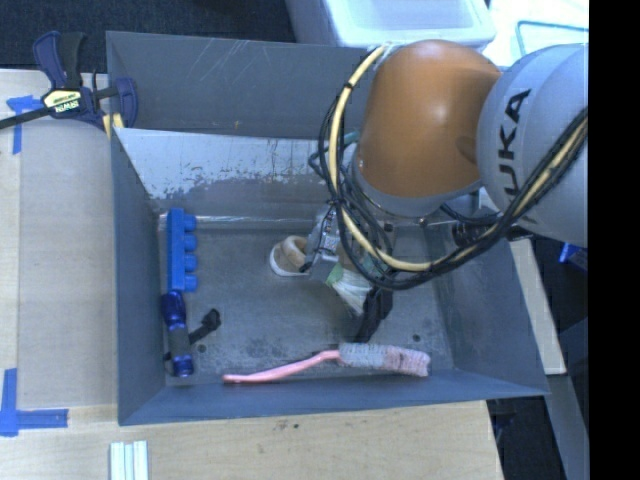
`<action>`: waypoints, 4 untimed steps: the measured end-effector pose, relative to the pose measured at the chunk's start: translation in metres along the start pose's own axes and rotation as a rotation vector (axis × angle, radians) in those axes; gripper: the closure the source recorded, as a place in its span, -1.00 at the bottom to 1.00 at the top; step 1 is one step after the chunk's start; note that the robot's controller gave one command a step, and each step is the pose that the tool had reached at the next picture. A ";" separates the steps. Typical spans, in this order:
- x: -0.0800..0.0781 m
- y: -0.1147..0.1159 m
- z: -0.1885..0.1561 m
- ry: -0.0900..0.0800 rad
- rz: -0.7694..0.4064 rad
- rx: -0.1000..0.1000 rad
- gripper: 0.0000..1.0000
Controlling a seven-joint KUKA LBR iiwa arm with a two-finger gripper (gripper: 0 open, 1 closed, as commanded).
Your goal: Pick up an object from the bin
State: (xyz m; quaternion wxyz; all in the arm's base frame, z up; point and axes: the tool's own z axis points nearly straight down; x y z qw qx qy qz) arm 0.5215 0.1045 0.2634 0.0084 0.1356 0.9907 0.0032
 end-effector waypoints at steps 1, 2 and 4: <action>0.000 0.000 0.000 0.000 0.000 0.000 1.00; 0.001 0.012 0.023 0.000 0.021 0.000 1.00; 0.007 0.001 0.002 0.002 0.160 0.001 1.00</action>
Offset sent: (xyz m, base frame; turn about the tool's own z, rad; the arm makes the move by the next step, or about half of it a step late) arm 0.0024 0.0116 -0.0224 0.0235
